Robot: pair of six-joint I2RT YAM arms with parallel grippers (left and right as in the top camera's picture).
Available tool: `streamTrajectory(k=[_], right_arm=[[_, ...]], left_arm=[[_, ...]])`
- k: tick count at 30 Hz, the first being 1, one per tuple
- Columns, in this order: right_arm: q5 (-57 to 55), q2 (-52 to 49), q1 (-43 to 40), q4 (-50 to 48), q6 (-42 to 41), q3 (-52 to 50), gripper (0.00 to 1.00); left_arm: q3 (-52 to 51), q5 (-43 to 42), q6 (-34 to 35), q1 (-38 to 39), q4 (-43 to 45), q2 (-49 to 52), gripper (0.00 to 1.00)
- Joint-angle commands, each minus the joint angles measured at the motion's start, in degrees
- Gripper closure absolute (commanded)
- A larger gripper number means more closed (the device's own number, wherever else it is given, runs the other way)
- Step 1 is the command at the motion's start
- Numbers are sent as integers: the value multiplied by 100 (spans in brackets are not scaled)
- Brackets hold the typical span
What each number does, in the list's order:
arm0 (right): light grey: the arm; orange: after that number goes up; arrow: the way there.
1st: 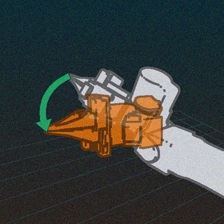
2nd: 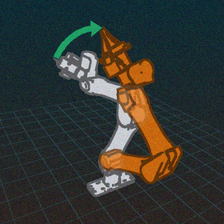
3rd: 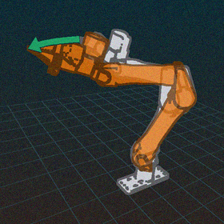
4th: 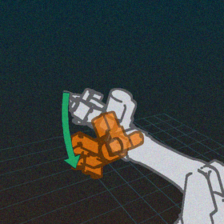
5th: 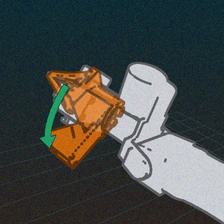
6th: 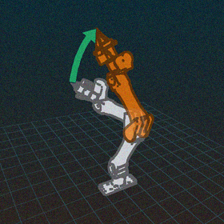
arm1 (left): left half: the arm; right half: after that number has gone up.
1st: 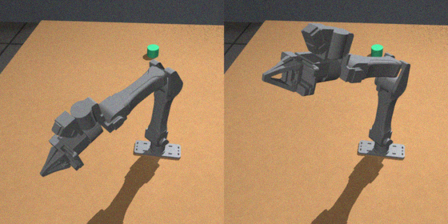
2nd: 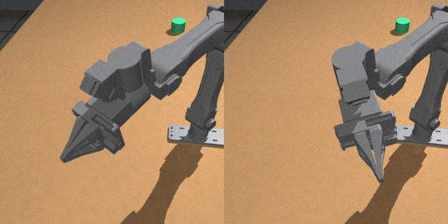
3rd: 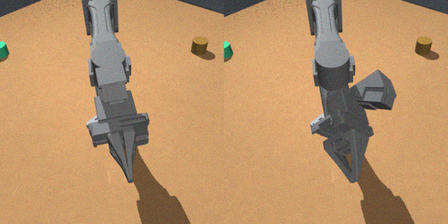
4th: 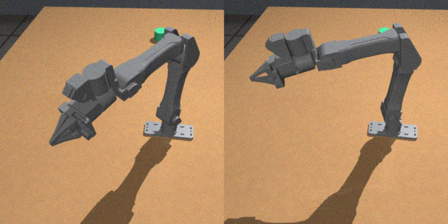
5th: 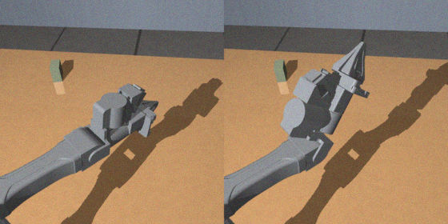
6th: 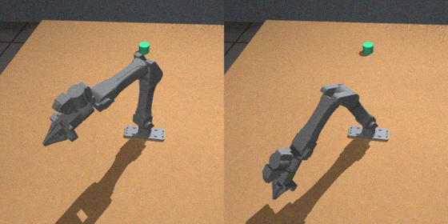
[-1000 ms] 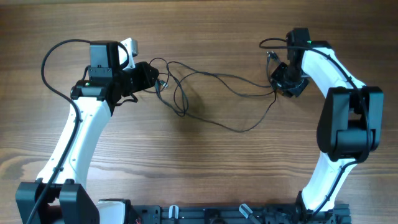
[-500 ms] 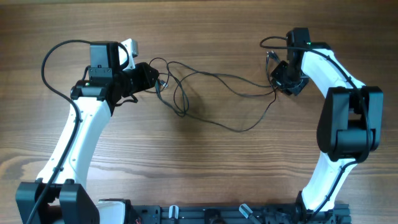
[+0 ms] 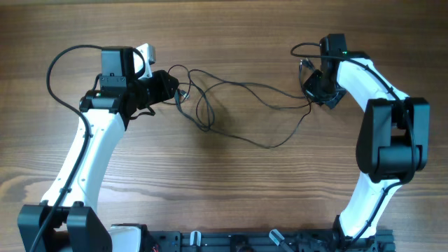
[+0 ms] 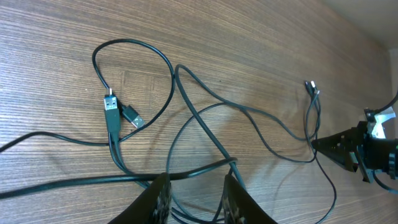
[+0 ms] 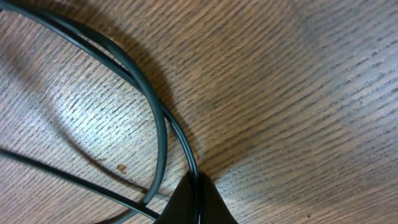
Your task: Untangle cables
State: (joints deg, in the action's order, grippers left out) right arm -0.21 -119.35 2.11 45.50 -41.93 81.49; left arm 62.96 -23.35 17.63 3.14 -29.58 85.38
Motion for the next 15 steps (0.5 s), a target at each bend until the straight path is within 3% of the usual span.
streamTrajectory(k=[1,5,9,15], right_arm=[[24,0,68,33,608,-116,96],[57,551,177,59,1543,50,96],[977,1683,577,-31,3088,354,96],[621,3099,866,-752,3283,396,96]], left_arm=[[4,68,-111,52,39,-105,71],[4,70,-111,188,170,-107,71],[4,74,-114,452,374,-105,71],[4,98,-114,529,385,-105,70]])
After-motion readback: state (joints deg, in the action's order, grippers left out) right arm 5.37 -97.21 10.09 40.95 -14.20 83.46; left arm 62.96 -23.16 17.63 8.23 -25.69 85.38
